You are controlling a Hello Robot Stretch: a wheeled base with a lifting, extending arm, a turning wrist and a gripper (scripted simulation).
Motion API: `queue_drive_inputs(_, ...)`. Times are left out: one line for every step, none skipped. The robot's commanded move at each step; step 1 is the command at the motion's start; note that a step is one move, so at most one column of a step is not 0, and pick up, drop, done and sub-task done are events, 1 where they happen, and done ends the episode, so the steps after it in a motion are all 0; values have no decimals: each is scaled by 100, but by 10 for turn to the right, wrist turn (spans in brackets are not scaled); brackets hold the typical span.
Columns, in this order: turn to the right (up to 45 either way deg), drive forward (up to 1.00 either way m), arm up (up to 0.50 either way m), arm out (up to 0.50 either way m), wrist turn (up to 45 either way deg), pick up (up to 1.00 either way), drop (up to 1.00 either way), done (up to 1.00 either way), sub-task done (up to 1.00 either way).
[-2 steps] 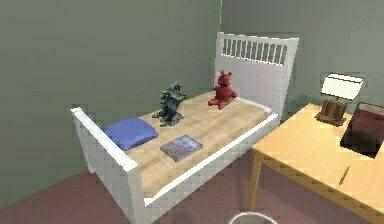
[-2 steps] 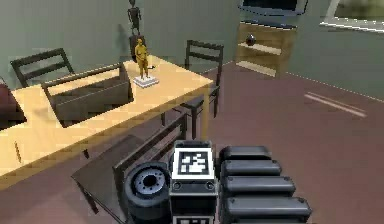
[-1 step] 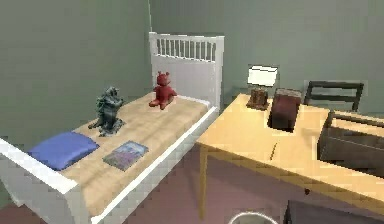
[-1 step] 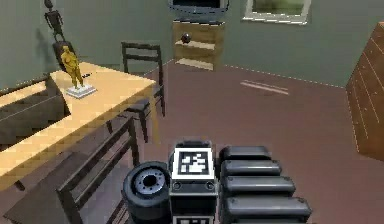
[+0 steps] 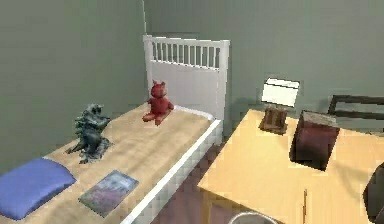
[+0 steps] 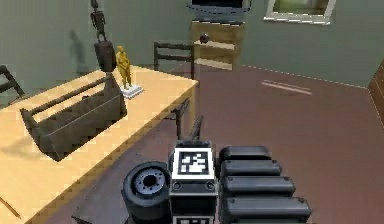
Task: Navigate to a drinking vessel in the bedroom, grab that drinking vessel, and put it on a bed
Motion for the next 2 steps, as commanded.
queue_drive_inputs(-90,0,0,0,0,0,0,0,0)
queue_drive_inputs(0,60,0,0,0,0,0,0,0)
